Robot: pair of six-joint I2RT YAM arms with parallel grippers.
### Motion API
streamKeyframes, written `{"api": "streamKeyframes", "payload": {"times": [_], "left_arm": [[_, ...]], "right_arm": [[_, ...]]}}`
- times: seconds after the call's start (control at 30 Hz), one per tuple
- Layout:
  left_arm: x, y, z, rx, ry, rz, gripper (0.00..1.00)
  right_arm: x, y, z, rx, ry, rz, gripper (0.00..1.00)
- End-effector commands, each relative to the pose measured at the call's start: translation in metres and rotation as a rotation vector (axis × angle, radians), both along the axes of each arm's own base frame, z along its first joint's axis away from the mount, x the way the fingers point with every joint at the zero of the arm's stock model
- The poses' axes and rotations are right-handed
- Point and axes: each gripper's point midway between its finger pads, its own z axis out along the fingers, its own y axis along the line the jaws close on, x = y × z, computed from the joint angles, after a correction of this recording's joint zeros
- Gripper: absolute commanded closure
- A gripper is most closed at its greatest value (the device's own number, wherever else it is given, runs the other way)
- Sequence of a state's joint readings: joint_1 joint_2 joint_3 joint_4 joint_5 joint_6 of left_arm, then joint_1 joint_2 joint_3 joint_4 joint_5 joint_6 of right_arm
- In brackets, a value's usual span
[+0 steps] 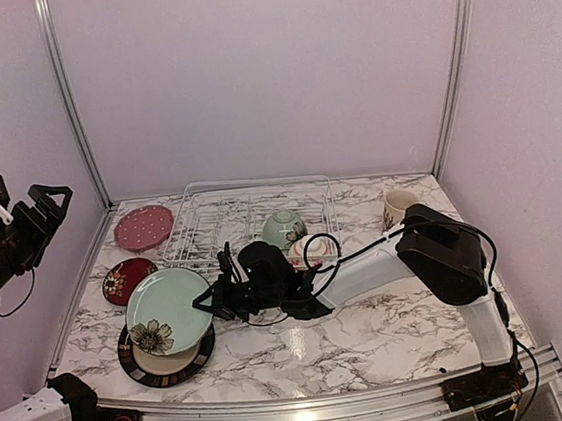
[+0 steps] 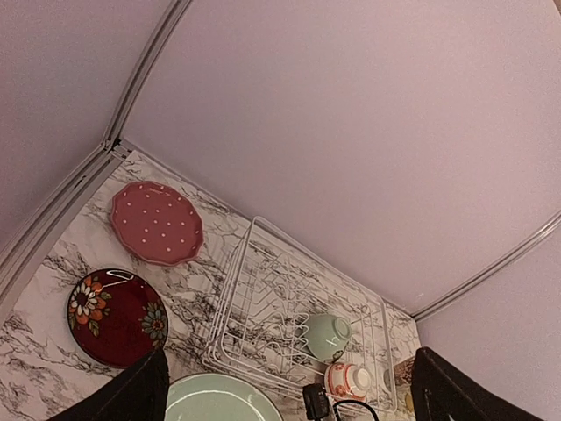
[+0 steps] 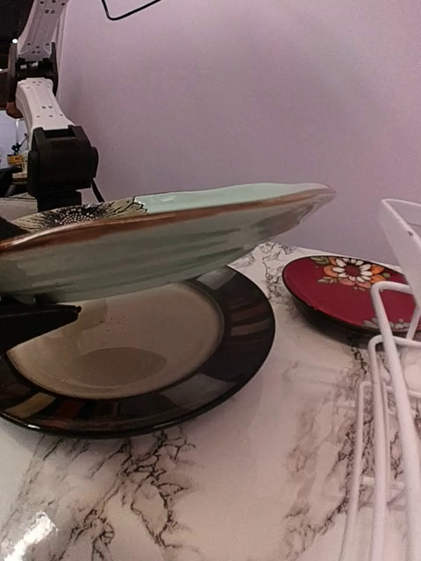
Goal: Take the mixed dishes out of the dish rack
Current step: Place the plate in the corner of the board.
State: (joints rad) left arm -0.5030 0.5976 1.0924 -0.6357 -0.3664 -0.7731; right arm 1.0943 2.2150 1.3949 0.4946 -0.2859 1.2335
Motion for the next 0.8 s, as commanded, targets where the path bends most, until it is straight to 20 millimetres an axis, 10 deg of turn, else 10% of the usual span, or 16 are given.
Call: {"api": "streamKeyframes", "payload": {"times": [0.0, 0.77], "left_arm": [[0.003, -0.007, -0.007, 0.007, 0.007, -0.029, 0.01], [0.011, -0.021, -0.008, -0.017, -0.006, -0.081, 0.01]], "right_arm": [[0.0, 0.02, 0.041, 0.128, -0.009, -0.002, 1.0], [-0.024, 0.048, 0.009, 0.002, -0.013, 0.016, 0.96]]}}
